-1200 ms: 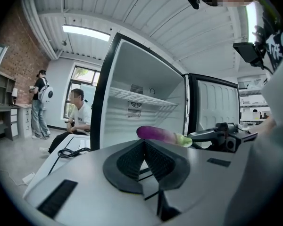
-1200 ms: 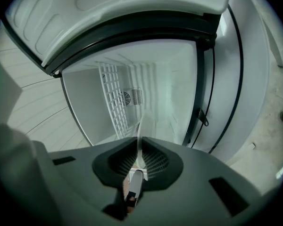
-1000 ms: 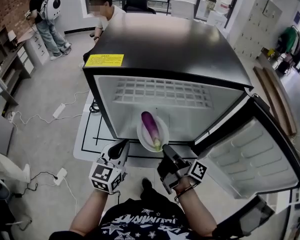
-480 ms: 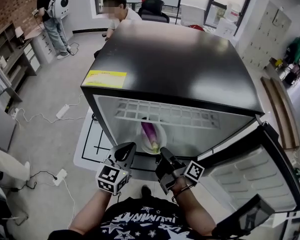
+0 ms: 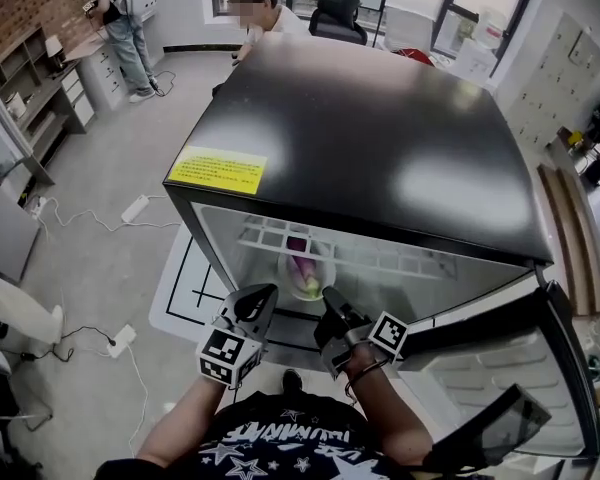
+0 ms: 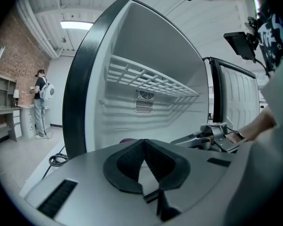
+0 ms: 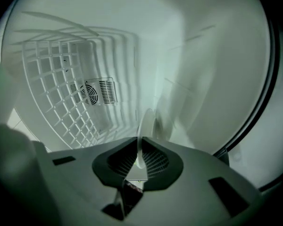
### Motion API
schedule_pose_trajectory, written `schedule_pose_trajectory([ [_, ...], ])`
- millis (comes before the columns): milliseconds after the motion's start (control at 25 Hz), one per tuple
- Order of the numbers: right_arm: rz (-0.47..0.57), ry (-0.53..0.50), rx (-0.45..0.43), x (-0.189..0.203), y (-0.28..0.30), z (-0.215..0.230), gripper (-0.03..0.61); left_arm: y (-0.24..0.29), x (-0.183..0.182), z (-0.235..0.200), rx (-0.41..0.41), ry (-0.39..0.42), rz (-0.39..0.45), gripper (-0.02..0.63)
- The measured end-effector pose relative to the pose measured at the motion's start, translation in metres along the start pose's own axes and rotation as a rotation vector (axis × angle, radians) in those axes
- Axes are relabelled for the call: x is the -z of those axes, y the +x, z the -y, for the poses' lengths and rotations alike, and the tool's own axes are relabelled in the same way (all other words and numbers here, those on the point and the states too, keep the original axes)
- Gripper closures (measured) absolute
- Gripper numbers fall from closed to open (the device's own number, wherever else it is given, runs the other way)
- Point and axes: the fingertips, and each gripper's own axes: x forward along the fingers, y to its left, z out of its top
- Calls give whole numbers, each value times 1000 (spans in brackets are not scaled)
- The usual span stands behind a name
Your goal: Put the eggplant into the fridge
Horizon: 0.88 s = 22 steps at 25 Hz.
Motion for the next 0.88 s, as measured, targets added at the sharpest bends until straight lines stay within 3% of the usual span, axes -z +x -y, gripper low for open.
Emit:
schedule_pose_trajectory([
  [880, -27, 5, 43, -8, 17, 13, 554, 9, 6, 1, -3, -19, -9, 604],
])
